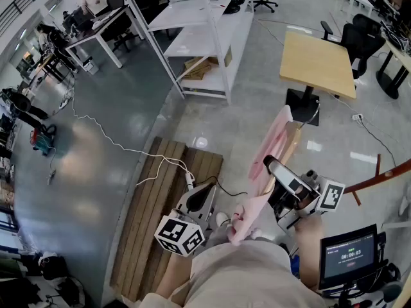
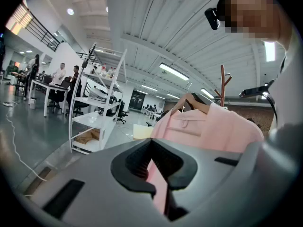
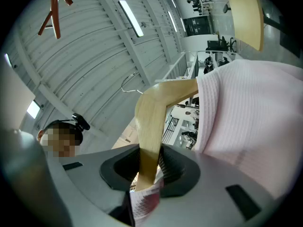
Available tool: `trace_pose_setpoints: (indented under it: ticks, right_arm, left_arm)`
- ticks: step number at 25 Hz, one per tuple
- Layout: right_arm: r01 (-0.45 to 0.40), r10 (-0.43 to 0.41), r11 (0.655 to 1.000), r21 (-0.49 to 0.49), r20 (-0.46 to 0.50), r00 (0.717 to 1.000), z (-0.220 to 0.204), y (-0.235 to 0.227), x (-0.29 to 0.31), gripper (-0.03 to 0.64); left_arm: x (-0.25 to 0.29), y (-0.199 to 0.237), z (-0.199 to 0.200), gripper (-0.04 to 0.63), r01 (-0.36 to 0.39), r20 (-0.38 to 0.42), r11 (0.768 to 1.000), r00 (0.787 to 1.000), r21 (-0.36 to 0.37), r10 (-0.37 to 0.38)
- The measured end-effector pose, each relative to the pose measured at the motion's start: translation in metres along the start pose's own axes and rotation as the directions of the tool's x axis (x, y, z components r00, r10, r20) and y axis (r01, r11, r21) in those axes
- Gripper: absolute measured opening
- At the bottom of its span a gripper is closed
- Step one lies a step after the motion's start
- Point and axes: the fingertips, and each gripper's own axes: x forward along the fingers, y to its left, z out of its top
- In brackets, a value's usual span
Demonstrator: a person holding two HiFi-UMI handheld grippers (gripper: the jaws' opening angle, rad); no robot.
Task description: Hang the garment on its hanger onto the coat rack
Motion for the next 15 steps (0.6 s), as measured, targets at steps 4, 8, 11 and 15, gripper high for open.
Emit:
trace_pose_setpoints:
  ticks: [4, 8, 11, 15]
  right_arm:
    - [0.025, -0.024, 1.0, -0.012, 0.025, 0.999, 0.013, -0.01, 0.011, 0.104]
    - [0.052, -0.048, 0.998, -0.046, 0.08, 0.996, 0.038, -0.044, 0.024, 0.104]
    - [0.084, -0.07, 0.992, -0.097, 0.142, 0.987, 0.062, -0.055, 0.032, 0.104]
    - [0.108, -0.077, 0.982, -0.153, 0.193, 0.978, 0.087, -0.05, 0.037, 0.104]
  left_arm:
    - [0.021, 0.007, 0.02, 0.006, 0.101, 0.019, 0.995, 0.995, 0.001, -0.101]
    - [0.07, 0.044, 0.038, 0.006, 0.193, 0.022, 0.981, 0.981, 0.029, -0.194]
    - [0.106, 0.06, 0.061, 0.006, 0.291, 0.023, 0.955, 0.956, 0.049, -0.293]
    - [0.136, 0.051, 0.083, 0.006, 0.37, 0.006, 0.924, 0.928, 0.092, -0.372]
